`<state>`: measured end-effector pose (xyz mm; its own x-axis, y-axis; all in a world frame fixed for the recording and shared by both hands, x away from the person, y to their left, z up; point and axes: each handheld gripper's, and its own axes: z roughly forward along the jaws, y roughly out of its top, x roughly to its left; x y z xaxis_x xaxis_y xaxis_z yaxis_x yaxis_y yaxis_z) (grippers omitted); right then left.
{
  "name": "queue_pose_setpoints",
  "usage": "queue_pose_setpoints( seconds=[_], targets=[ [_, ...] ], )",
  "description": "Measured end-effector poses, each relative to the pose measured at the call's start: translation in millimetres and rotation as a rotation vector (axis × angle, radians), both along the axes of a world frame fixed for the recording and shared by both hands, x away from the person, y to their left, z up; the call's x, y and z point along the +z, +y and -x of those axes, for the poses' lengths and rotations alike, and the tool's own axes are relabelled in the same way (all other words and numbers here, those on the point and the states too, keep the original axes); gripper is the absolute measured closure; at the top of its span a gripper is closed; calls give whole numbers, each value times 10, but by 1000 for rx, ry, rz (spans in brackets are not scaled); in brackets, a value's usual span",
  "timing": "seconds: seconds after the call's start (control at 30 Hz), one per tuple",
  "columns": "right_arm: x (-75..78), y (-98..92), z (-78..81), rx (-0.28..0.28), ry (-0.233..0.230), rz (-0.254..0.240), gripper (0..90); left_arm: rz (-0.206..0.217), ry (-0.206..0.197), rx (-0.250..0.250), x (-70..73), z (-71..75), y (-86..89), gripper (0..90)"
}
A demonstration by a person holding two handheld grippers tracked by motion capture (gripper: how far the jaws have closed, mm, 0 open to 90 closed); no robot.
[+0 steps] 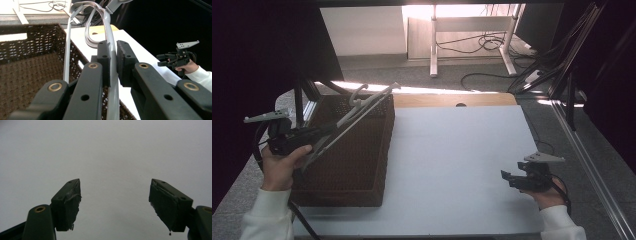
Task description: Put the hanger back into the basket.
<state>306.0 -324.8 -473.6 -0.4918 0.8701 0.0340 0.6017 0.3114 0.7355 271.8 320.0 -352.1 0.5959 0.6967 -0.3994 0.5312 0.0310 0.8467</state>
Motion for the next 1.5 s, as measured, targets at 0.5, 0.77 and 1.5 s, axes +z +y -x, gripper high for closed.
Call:
queue_pose_setpoints(
  seconds=[0.5, 0.77, 1.5],
  targets=[
    [-23, 23, -9, 3, 10, 13, 260, -4, 42, 15, -317, -19, 287, 825],
    [-22, 19, -8, 1, 15, 3, 259, -29, 57, 3, -435, -84, 336, 823],
    [-29, 56, -20, 23, 11, 6, 253, -256, 83, 20, -561, -45, -119, 331]
  ],
)
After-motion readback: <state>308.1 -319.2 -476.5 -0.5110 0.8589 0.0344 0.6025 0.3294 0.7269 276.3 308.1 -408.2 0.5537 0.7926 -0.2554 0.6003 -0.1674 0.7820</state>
